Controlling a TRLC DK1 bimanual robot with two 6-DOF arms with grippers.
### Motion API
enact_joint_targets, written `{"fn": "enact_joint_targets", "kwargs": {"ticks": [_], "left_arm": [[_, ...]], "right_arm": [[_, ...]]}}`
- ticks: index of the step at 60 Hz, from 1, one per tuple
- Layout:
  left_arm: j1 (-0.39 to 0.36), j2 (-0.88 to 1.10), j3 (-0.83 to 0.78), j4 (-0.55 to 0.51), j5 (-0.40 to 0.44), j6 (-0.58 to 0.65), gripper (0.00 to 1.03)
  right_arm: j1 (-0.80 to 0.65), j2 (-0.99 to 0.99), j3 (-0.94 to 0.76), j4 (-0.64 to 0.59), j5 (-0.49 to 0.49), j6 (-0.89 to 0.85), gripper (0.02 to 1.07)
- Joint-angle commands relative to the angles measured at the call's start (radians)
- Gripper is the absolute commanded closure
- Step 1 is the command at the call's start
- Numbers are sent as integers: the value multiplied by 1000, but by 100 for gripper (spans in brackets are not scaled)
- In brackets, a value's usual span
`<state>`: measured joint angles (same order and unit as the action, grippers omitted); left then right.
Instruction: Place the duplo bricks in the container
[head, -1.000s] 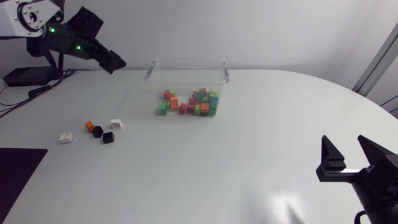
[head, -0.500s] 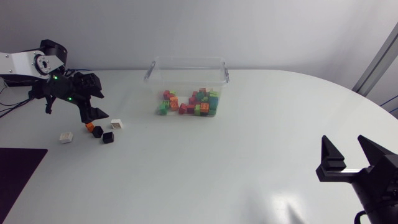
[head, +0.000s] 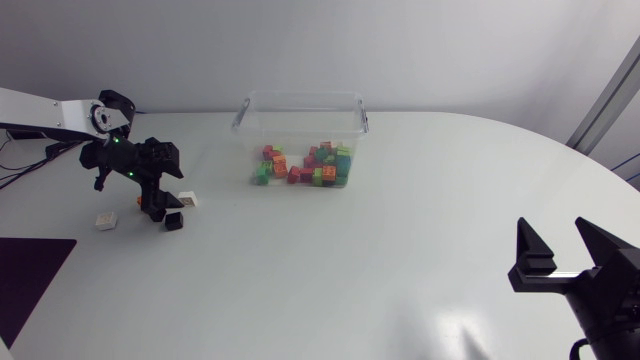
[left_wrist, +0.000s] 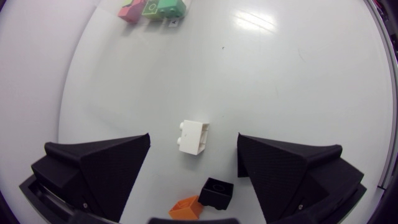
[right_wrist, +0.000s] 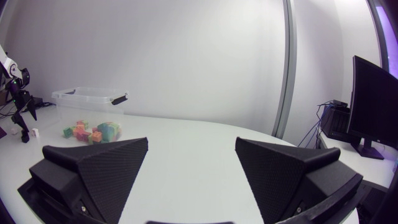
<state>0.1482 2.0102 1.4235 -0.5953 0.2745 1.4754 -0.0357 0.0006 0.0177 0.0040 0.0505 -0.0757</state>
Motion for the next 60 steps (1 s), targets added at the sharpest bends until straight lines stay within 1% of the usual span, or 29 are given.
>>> {"fn": "enact_joint_targets", "kwargs": {"ticks": [1,13,23,31,37,43,46,47,48,49,50,51,52,60], "left_arm": [[-1,53,61,-29,-3,39,7],[-4,101,117,-61,-3,37,7],[-10,124,134,-64,-4,37,7],[-16,157,166,-87,-20,39,13],[-16,179,184,-100,-21,37,14],[-18,186,186,-101,-23,37,23],[-16,193,187,-101,-26,37,30],[-16,199,190,-104,-29,37,41],[-16,202,192,-109,-29,39,48],[-16,202,193,-110,-29,39,49],[-16,206,196,-116,-29,39,58],[-16,211,199,-121,-29,40,72],[-16,213,199,-121,-29,40,79],[-16,223,203,-146,-49,39,81]], "right_arm": [[-3,-7,-22,11,6,-13,6],[-3,-7,-22,11,5,-13,6],[-3,-7,-22,11,6,-13,6],[-3,-7,-22,11,6,-13,6],[-3,-7,-22,11,6,-13,6],[-3,-7,-22,11,6,-13,6],[-3,-7,-22,11,6,-13,6],[-3,-7,-22,11,6,-13,6],[-3,-7,-22,11,6,-13,6],[-3,-7,-22,11,6,-13,6],[-3,-7,-22,11,6,-13,6],[-3,-7,-22,11,6,-13,6],[-3,-7,-22,11,6,-13,6],[-3,-7,-22,11,6,-13,6]]}}
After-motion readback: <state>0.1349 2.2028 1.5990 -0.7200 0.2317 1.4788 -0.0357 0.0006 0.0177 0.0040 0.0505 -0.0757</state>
